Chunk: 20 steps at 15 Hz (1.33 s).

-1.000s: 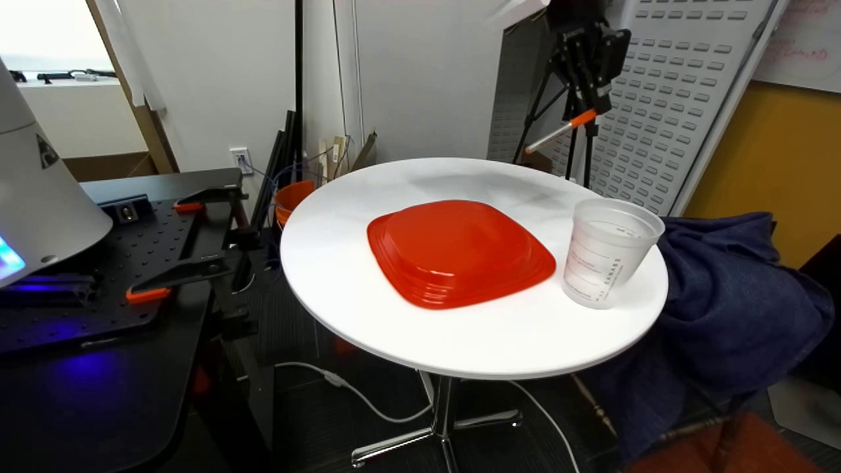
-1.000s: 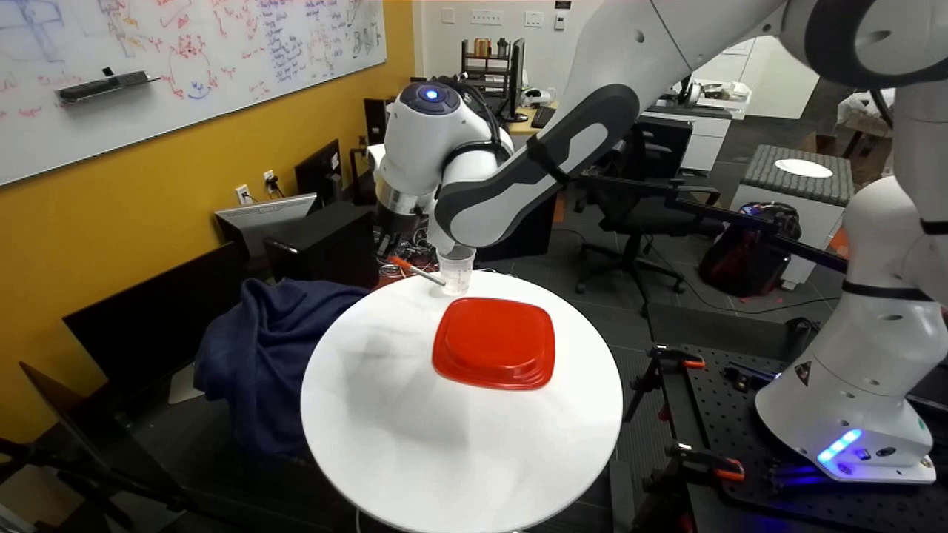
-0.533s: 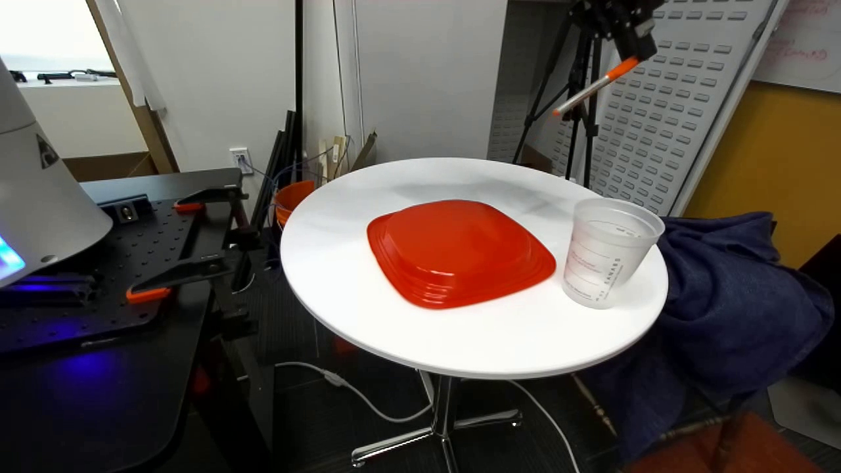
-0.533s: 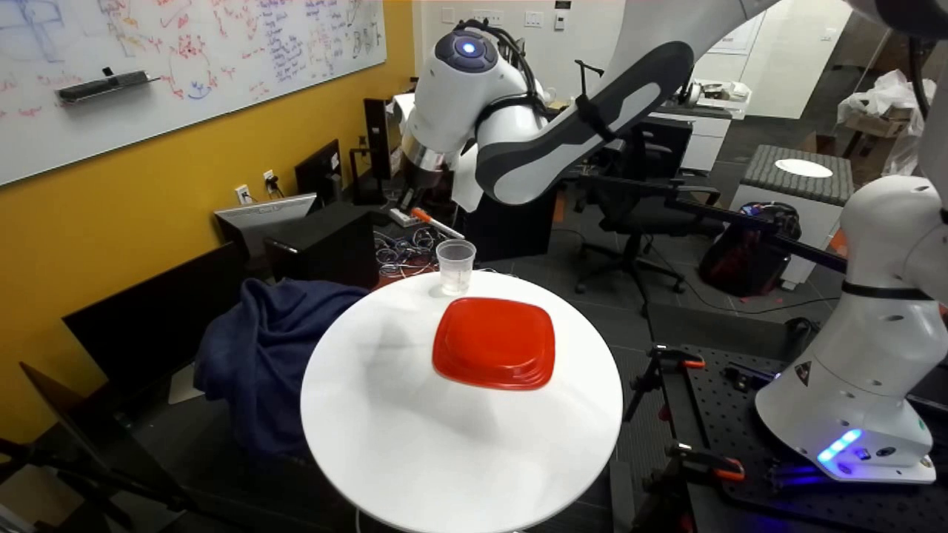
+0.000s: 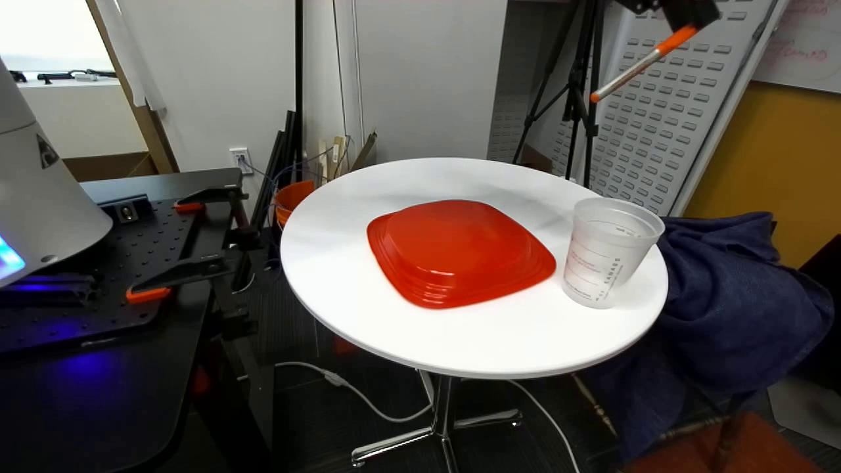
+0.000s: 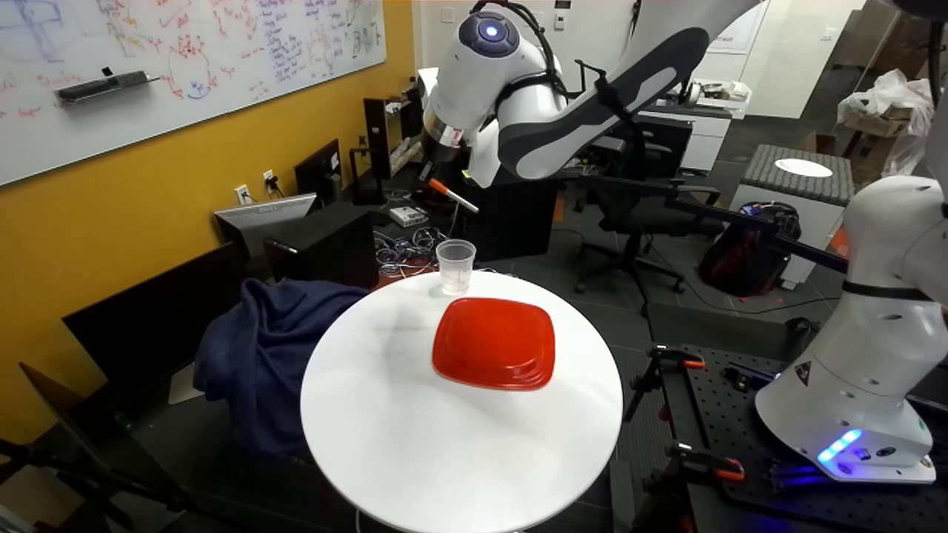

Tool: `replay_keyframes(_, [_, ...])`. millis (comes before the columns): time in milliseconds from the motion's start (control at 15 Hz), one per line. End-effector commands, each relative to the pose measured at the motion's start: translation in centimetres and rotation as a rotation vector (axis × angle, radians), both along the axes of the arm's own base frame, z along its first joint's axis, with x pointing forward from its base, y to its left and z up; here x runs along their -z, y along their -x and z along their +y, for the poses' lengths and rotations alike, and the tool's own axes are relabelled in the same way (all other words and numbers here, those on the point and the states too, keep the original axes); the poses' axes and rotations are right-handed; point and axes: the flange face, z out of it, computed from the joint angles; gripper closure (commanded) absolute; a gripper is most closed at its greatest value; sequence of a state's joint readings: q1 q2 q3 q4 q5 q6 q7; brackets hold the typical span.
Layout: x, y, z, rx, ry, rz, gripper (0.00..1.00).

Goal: Place the pen in the cup

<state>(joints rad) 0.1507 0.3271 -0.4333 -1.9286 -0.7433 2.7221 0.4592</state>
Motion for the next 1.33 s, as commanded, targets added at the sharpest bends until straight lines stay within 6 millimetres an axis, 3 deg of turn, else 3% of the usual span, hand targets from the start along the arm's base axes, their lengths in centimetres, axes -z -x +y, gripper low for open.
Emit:
replay_keyframes(0, [0.2, -0.1, -1.1, 0.03, 0.028, -0.05, 0.95])
replay_keyframes(467, [2.4, 0.0, -2.1, 0.101, 0.089, -0.173, 0.95])
replay_keyframes(1267, [6.5, 0.5, -0.7, 0.152, 0.147, -0.324, 0.95])
